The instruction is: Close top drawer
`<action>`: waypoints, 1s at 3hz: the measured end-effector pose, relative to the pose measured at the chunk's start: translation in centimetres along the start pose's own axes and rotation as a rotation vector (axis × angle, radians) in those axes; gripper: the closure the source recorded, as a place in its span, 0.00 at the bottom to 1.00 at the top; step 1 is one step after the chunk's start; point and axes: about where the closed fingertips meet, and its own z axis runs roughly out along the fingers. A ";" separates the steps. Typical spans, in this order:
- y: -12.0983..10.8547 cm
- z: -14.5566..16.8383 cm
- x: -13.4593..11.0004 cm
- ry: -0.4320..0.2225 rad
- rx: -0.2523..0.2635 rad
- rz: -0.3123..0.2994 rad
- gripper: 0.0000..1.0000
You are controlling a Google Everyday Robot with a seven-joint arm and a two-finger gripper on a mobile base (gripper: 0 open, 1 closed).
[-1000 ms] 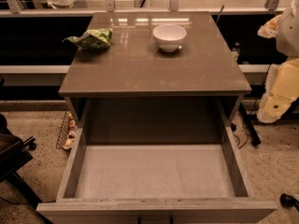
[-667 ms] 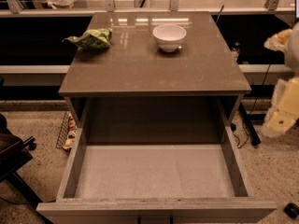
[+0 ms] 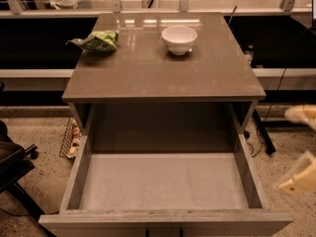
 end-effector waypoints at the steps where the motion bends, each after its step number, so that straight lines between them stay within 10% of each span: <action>1: 5.5 2.9 4.4 -0.072 -0.027 0.090 0.41; 3: 18.9 12.8 9.4 -0.163 -0.222 0.177 0.95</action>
Offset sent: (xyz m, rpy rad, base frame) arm -0.1692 0.0364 -0.2236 0.3187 0.2340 -0.0407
